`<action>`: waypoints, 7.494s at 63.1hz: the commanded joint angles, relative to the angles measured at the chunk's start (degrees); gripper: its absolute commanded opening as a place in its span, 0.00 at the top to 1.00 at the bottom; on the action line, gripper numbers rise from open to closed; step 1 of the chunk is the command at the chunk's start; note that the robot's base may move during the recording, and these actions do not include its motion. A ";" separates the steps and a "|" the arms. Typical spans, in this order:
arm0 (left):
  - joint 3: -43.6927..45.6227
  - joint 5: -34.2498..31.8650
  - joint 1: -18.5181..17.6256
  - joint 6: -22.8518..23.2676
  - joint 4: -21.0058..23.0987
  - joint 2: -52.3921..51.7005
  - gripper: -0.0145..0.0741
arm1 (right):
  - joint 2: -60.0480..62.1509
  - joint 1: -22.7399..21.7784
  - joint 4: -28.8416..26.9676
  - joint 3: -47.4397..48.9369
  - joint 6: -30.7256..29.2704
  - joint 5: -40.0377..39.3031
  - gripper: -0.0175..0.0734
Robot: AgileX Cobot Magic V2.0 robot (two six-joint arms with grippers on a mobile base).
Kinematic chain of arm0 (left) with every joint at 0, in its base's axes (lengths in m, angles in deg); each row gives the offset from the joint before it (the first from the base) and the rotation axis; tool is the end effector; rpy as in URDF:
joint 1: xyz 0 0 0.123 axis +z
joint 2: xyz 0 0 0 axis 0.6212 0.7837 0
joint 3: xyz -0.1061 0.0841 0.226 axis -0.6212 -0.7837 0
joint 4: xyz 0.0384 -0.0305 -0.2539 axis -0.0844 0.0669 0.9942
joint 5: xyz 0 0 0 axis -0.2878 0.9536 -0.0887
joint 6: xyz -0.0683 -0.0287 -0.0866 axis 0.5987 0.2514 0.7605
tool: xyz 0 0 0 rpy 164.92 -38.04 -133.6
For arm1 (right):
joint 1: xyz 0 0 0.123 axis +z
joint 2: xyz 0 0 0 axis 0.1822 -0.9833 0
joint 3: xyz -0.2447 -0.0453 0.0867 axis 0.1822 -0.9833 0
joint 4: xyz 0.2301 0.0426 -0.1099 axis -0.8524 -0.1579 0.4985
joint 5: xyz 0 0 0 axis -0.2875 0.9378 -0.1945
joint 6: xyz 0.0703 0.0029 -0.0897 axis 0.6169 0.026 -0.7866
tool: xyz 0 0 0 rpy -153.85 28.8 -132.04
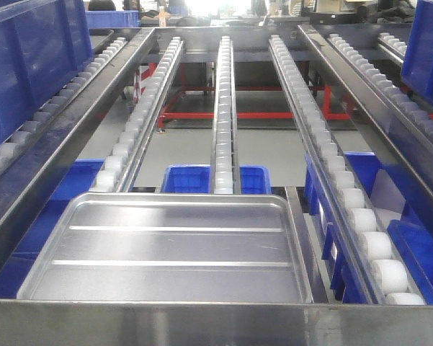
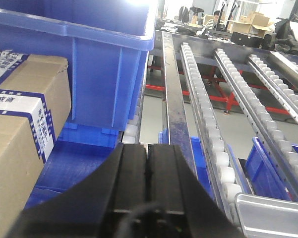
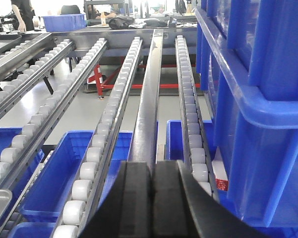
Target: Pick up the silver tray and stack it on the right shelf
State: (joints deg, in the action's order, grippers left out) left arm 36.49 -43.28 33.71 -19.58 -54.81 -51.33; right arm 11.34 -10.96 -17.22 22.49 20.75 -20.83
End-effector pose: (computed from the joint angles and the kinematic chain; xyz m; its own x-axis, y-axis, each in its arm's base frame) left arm 0.1079 -0.0090 0.2048 0.0506 -0.1300 -0.9902 0.0890 0.9881 -0.1252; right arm 0.1085 -0.0006 0.2020 0.0352 0.0806 -0.9961 0.0027 0.9967 0.0808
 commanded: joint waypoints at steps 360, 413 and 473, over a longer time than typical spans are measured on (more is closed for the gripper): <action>62.00 39.93 -26.39 17.31 -3.05 96.87 0.94 | -96.61 32.49 4.26 60.71 24.93 33.34 0.75; 81.25 58.05 -36.36 26.74 -13.10 81.92 0.94 | -81.10 32.49 13.56 70.44 29.91 52.00 0.75; 81.25 62.39 -36.36 26.64 -14.94 82.02 0.94 | -81.10 32.49 13.56 70.44 29.86 55.70 0.75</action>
State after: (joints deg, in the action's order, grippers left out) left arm 115.56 19.97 -2.38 6.91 -66.69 33.01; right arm -71.90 21.60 -6.72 91.31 51.92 33.08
